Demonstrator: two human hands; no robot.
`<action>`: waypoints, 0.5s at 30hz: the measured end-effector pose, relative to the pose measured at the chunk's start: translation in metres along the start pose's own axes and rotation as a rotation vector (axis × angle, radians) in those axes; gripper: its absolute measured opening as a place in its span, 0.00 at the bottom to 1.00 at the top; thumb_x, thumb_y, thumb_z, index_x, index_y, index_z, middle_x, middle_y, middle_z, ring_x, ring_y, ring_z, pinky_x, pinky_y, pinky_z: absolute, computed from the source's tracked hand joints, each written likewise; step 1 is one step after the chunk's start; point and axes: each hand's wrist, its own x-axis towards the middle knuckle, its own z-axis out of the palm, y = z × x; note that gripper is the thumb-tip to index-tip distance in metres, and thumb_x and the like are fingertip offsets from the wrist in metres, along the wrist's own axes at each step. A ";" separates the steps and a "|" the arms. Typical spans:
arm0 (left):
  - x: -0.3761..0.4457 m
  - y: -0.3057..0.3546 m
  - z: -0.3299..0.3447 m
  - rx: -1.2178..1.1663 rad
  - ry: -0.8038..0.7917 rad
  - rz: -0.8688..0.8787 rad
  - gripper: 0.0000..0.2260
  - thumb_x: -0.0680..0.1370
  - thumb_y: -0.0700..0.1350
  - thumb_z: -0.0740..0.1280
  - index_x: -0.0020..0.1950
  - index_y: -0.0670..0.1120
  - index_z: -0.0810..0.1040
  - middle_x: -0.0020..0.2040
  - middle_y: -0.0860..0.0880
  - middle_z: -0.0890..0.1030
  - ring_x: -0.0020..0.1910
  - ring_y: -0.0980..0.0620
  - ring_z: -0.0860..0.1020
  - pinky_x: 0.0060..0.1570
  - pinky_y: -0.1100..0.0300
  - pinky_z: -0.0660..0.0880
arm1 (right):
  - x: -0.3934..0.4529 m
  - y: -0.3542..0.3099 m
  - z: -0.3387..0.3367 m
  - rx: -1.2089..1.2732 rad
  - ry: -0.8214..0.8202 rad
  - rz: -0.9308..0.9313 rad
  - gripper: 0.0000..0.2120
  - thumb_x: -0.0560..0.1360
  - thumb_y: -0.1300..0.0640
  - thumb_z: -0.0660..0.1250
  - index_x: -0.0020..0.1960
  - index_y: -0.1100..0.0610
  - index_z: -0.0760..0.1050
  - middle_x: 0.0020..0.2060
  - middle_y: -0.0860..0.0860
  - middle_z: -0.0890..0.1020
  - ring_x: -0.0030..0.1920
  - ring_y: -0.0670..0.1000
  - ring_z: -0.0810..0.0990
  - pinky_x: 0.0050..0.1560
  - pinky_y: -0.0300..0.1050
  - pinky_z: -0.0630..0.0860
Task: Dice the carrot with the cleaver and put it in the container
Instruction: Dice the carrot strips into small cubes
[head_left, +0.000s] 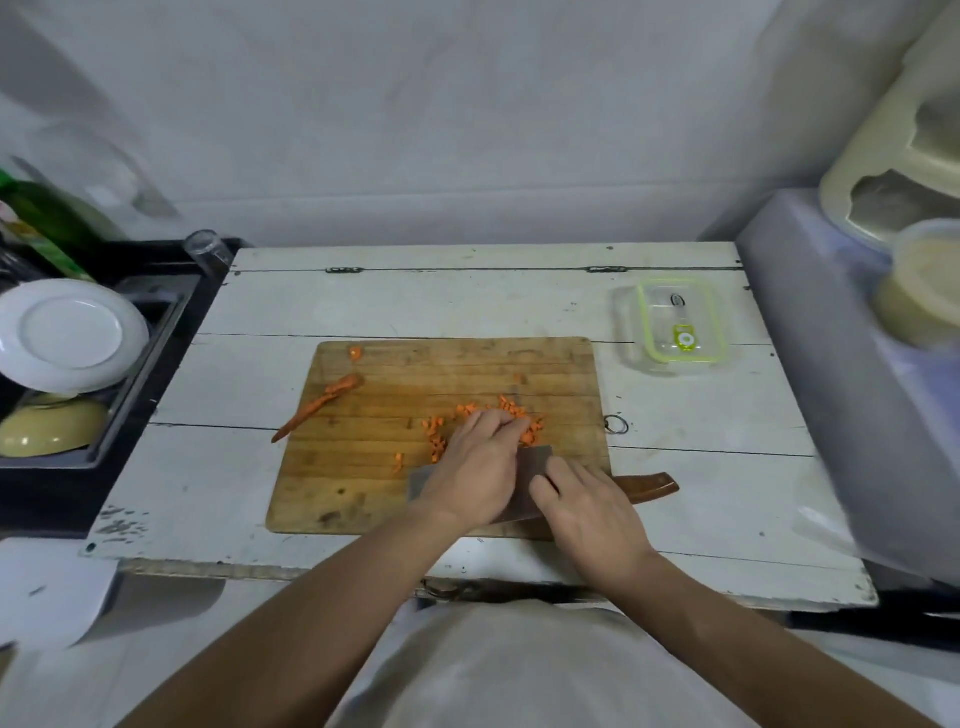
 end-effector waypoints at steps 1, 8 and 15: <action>-0.002 -0.004 -0.003 -0.051 0.060 0.032 0.19 0.82 0.35 0.58 0.71 0.43 0.77 0.62 0.46 0.77 0.62 0.47 0.72 0.66 0.52 0.70 | -0.001 0.001 -0.002 0.000 -0.011 0.016 0.09 0.70 0.67 0.56 0.42 0.57 0.73 0.38 0.55 0.73 0.36 0.57 0.74 0.36 0.51 0.72; -0.010 -0.024 -0.023 -0.021 -0.245 0.005 0.21 0.82 0.34 0.58 0.73 0.46 0.75 0.69 0.48 0.75 0.69 0.50 0.69 0.71 0.55 0.66 | -0.005 0.005 -0.018 0.034 -0.078 0.115 0.18 0.57 0.72 0.72 0.39 0.56 0.71 0.38 0.54 0.72 0.32 0.56 0.71 0.30 0.49 0.67; -0.020 -0.055 -0.071 -0.570 0.088 -0.441 0.21 0.84 0.33 0.59 0.65 0.54 0.81 0.67 0.55 0.80 0.63 0.57 0.76 0.67 0.60 0.70 | 0.004 -0.005 -0.032 0.164 -0.225 0.211 0.22 0.56 0.74 0.73 0.42 0.55 0.72 0.40 0.52 0.72 0.30 0.55 0.72 0.26 0.46 0.63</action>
